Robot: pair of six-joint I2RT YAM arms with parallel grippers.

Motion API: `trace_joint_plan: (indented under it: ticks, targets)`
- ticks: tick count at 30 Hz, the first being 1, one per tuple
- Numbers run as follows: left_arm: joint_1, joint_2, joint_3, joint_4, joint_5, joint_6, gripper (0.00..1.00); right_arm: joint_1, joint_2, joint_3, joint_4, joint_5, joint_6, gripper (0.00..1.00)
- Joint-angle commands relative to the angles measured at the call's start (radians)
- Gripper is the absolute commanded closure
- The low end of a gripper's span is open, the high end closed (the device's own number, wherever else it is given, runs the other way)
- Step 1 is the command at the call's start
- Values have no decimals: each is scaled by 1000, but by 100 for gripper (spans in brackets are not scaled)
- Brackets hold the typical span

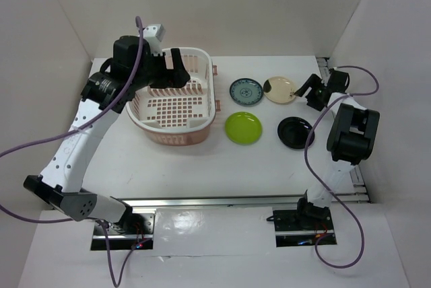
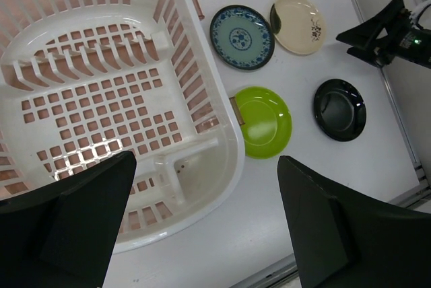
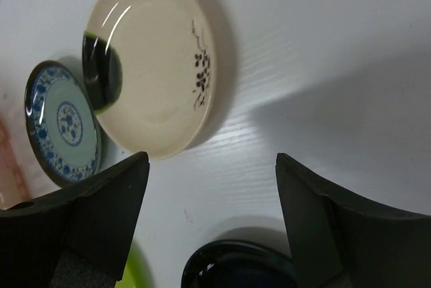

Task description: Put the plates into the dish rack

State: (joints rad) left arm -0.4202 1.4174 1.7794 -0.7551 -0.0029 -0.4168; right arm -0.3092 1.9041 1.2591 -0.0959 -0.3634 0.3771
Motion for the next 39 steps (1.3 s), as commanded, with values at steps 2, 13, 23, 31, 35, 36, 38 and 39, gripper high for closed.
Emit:
trace_joint_plan:
  ticks: [2, 13, 23, 31, 35, 36, 38, 39]
  targets:
    - [3, -37, 3, 30, 53, 32, 0, -10, 71, 123, 64, -14, -18, 20]
    - [3, -15, 12, 30, 53, 52, 0, 11, 269, 269, 5, -33, -21, 30]
    - [3, 38, 49, 20, 53, 52, 0, 39, 375, 333, -4, -60, -12, 43]
    - [3, 58, 72, 20, 53, 52, 0, 58, 417, 342, -4, -42, -3, 53]
    - [3, 58, 72, 20, 44, 61, 0, 58, 437, 362, -45, 10, 6, 71]
    - [3, 58, 72, 20, 35, 61, 0, 58, 437, 375, -56, 23, 6, 77]
    - [3, 58, 72, 20, 35, 61, 0, 58, 449, 388, -87, 55, 6, 91]
    - [3, 58, 72, 20, 35, 61, 0, 58, 449, 404, -97, 66, 6, 98]
